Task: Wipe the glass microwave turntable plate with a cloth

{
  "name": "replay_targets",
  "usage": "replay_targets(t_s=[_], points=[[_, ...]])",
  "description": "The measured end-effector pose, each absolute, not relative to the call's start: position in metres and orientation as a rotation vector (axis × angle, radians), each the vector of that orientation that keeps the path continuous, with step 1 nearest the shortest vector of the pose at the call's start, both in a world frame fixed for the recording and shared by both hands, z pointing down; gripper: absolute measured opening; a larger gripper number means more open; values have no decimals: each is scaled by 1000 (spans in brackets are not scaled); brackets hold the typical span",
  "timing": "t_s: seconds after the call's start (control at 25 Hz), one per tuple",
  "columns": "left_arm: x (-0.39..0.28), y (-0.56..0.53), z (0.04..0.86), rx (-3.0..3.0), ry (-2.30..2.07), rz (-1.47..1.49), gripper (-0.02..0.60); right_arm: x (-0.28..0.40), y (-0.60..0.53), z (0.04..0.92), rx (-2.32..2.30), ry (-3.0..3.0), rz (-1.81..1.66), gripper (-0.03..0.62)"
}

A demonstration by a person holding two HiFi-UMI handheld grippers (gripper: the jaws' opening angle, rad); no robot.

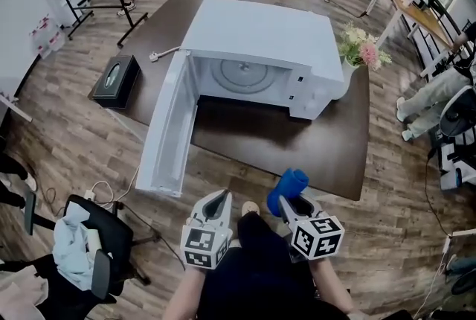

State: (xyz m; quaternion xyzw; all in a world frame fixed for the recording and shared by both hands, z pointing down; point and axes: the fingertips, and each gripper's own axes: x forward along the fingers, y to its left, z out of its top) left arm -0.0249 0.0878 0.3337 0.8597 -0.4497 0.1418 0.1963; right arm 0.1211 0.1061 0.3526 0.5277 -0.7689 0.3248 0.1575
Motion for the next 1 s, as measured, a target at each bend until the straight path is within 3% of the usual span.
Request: replay_targets(t_s=[1.0], points=[[-11,-78,339,2377,-1417,356,5,88,-119,332,1265,-2431,635,98]])
